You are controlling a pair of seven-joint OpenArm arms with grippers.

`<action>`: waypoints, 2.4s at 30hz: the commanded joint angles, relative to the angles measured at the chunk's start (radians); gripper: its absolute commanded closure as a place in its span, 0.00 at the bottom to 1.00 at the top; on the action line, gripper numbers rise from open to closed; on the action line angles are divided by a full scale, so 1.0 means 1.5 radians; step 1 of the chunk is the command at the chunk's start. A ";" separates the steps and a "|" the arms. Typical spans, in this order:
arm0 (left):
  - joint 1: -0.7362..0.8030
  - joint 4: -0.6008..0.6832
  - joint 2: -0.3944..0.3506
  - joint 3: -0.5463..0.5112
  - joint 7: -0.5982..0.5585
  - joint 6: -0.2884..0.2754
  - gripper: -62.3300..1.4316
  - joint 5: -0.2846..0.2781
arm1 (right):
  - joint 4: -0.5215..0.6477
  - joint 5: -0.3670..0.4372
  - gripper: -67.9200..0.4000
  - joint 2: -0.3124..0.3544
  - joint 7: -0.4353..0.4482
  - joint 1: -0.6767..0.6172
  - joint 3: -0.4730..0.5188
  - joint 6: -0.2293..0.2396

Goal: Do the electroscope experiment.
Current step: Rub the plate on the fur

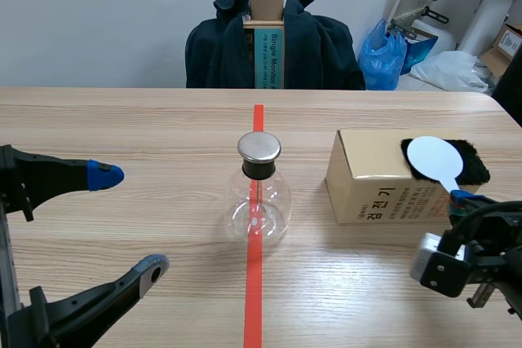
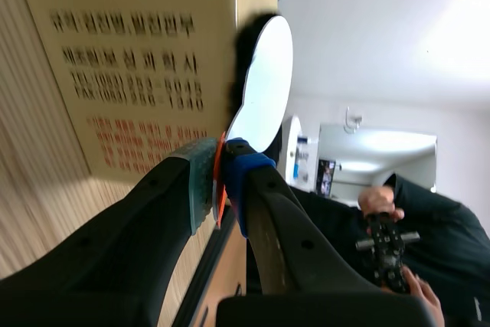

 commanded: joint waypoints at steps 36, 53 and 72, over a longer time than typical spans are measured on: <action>-0.002 0.004 0.003 0.004 -0.009 0.001 0.00 -0.008 | 0.007 -0.004 0.98 0.006 -0.052 0.015 -0.001 0.007; -0.002 0.004 0.003 0.004 -0.009 0.001 0.00 -0.008 | 0.111 0.016 0.98 0.011 -0.108 0.013 0.055 0.005; -0.002 0.004 0.003 0.004 -0.009 0.001 0.00 -0.008 | 0.322 0.095 0.98 0.011 -0.120 0.015 0.142 0.005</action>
